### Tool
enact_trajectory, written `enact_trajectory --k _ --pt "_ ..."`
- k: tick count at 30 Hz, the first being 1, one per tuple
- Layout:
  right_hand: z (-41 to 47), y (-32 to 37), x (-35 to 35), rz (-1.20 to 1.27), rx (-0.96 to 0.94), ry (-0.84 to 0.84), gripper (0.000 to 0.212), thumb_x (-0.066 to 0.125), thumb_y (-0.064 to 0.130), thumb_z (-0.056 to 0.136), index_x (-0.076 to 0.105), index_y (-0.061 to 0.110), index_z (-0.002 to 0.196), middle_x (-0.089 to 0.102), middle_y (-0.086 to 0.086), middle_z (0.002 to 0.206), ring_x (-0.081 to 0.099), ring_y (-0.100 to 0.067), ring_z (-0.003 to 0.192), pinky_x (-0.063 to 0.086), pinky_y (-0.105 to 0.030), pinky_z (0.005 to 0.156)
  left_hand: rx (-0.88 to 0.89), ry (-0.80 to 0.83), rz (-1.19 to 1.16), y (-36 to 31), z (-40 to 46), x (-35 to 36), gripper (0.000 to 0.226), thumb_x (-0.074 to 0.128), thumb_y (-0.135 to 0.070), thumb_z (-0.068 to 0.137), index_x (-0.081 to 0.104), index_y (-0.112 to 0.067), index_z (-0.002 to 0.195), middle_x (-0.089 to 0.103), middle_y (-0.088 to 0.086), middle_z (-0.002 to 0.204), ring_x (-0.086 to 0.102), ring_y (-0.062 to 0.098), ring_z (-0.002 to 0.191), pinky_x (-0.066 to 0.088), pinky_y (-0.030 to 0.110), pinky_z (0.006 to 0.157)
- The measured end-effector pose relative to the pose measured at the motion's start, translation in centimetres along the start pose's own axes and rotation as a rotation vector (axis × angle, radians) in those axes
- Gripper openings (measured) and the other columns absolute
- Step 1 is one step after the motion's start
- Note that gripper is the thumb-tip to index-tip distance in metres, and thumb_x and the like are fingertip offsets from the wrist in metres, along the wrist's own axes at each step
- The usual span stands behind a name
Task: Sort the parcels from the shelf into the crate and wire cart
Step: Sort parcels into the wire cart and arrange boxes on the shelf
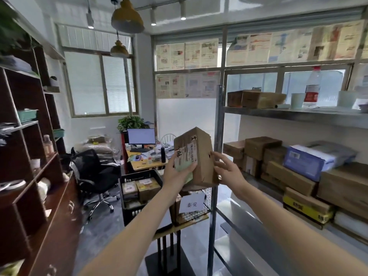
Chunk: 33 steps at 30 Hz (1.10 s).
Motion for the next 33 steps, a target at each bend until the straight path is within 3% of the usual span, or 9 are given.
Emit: enact_trajectory --k 3,6,10,12,15,21,25,28,33 --pt "3.9 -1.0 1.0 -0.082 -0.011 0.044 0.043 0.054 0.026 0.106 0.048 0.035 0.148 0.058 -0.003 0.140 0.059 -0.020 0.122 0.055 -0.020 0.075 0.026 -0.045 0.016 1.4 3.4 -0.5 0.083 0.086 -0.027 0.080 0.043 -0.034 0.151 0.050 -0.012 0.136 0.052 0.013 0.121 0.050 0.039 0.106" --pt "6.8 -2.0 2.6 -0.068 0.001 0.126 0.067 0.065 0.044 0.096 0.035 0.033 0.155 0.058 0.002 0.138 0.065 -0.013 0.113 0.058 -0.019 0.075 0.046 -0.083 0.036 2.9 6.4 -0.8 0.087 0.088 -0.024 0.078 0.043 -0.034 0.152 0.055 -0.006 0.142 0.056 0.017 0.125 0.052 0.045 0.104" --pt "10.6 -4.1 3.5 -0.056 0.014 0.182 0.080 0.075 0.049 0.087 0.037 0.033 0.155 0.060 -0.002 0.138 0.068 -0.019 0.113 0.062 -0.035 0.088 0.072 -0.113 0.065 4.9 9.8 -1.7 0.069 0.079 -0.015 0.088 0.049 -0.033 0.148 0.061 -0.009 0.134 0.061 0.015 0.117 0.059 0.037 0.092" --pt "12.3 -5.1 3.5 -0.010 0.032 0.182 0.077 0.078 0.046 0.086 0.041 0.035 0.152 0.061 -0.006 0.136 0.068 -0.022 0.113 0.063 -0.042 0.085 0.067 -0.118 0.057 5.5 11.1 -2.2 0.050 0.067 -0.011 0.097 0.053 -0.036 0.137 0.064 -0.015 0.123 0.062 0.011 0.110 0.057 0.025 0.078" --pt "14.3 -6.4 3.6 0.035 0.056 0.153 0.062 0.075 0.037 0.091 0.047 0.041 0.146 0.066 -0.007 0.126 0.069 -0.025 0.110 0.064 -0.040 0.075 0.005 -0.145 -0.007 6.4 13.0 -3.2 0.045 0.055 -0.009 0.103 0.049 -0.041 0.134 0.063 -0.014 0.118 0.059 0.011 0.108 0.051 0.024 0.072" --pt "19.0 -9.2 4.9 0.034 0.113 0.141 0.049 0.066 0.033 0.098 0.049 0.041 0.144 0.068 0.000 0.117 0.069 -0.016 0.101 0.056 -0.018 0.057 -0.039 -0.125 0.047 8.9 17.2 -5.0 0.037 0.056 -0.013 0.104 0.056 -0.029 0.137 0.061 -0.005 0.125 0.057 0.018 0.122 0.054 0.035 0.090" --pt "22.3 -11.6 5.8 0.036 0.160 0.129 0.044 0.062 0.031 0.100 0.047 0.043 0.140 0.068 0.004 0.109 0.067 -0.012 0.094 0.056 -0.021 0.051 -0.067 -0.123 0.073 11.7 20.9 -6.1 0.032 0.056 -0.018 0.104 0.059 -0.032 0.132 0.066 -0.002 0.122 0.061 0.017 0.114 0.055 0.036 0.088" --pt "25.4 -13.5 5.9 0.028 0.177 0.109 0.044 0.063 0.033 0.100 0.049 0.042 0.141 0.069 0.004 0.112 0.069 -0.014 0.096 0.056 -0.021 0.053 -0.082 -0.136 0.137 13.9 24.2 -7.1 0.036 0.057 -0.028 0.104 0.057 -0.029 0.140 0.065 -0.002 0.126 0.060 0.020 0.118 0.052 0.041 0.099" --pt "32.4 -17.0 5.4 -0.047 0.195 0.049 0.051 0.066 0.040 0.096 0.049 0.044 0.144 0.067 -0.004 0.120 0.070 -0.019 0.100 0.062 -0.035 0.071 -0.082 -0.104 0.297 17.2 31.2 -8.5 0.037 0.055 -0.031 0.104 0.055 -0.028 0.142 0.060 -0.006 0.126 0.057 0.018 0.118 0.050 0.042 0.103"
Point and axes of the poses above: each hand's wrist, its own z-axis towards the middle knuckle, its own x-axis out of the palm, y = z × x, the point moved 8 cm from there along z, towards the middle knuckle
